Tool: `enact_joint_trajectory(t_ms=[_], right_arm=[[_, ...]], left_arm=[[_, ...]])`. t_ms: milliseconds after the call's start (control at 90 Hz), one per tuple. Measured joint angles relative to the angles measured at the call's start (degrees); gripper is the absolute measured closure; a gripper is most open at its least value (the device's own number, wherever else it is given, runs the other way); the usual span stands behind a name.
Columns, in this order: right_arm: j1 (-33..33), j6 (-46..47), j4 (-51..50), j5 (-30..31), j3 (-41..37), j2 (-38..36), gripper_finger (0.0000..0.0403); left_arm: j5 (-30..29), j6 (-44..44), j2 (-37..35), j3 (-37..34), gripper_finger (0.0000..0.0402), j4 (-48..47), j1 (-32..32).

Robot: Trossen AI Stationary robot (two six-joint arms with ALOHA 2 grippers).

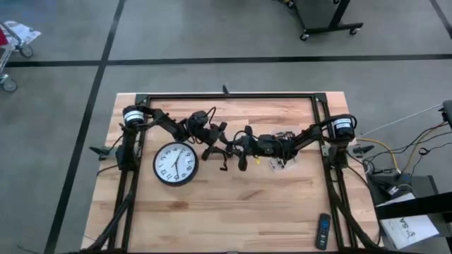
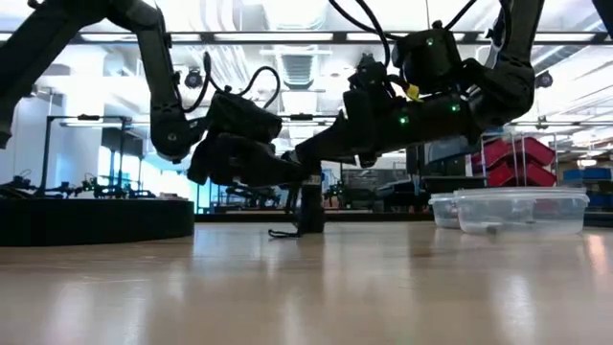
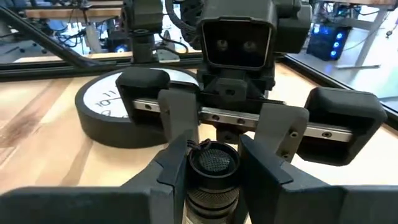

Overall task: Insert battery
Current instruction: Close the black battery compartment

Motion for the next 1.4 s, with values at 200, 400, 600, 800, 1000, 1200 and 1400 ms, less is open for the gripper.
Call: enact_joint_trajectory(t_ms=[200,400,600,800,1000,1200,1400], right_arm=[[0.0,0.0,0.0,0.3,-0.1,0.0,0.0312],[0.1,-0.5,-0.2,3.7,-0.2,0.0,0.0312],[0.0,-0.3,-0.1,7.5,-0.2,0.0,0.0312],[0.0,-0.6,-0.5,12.2,-0.2,0.0,0.0312],[-0.2,-0.3,-0.6,16.2,0.0,0.1,0.0312],[-0.2,0.6,-0.7,19.4,0.0,0.1,0.0312],[-0.1,2.2,-1.6,22.8,0.9,0.2,0.0312]], left_arm=[[-1.2,-0.7,0.0,0.0,0.0313,0.0,0.0],[-3.9,-3.9,0.0,-0.1,0.0313,0.2,0.0],[-9.4,-7.4,-0.1,-0.1,0.0313,0.9,0.0],[-15.4,-11.6,-0.1,-0.3,0.0313,1.6,-0.1],[-24.4,-12.9,-0.9,-1.1,0.0313,2.0,-0.6],[-31.6,-12.3,-2.3,-1.2,0.0313,1.2,-2.3],[-42.2,-12.2,-2.4,-1.3,0.0313,1.9,-5.7]])
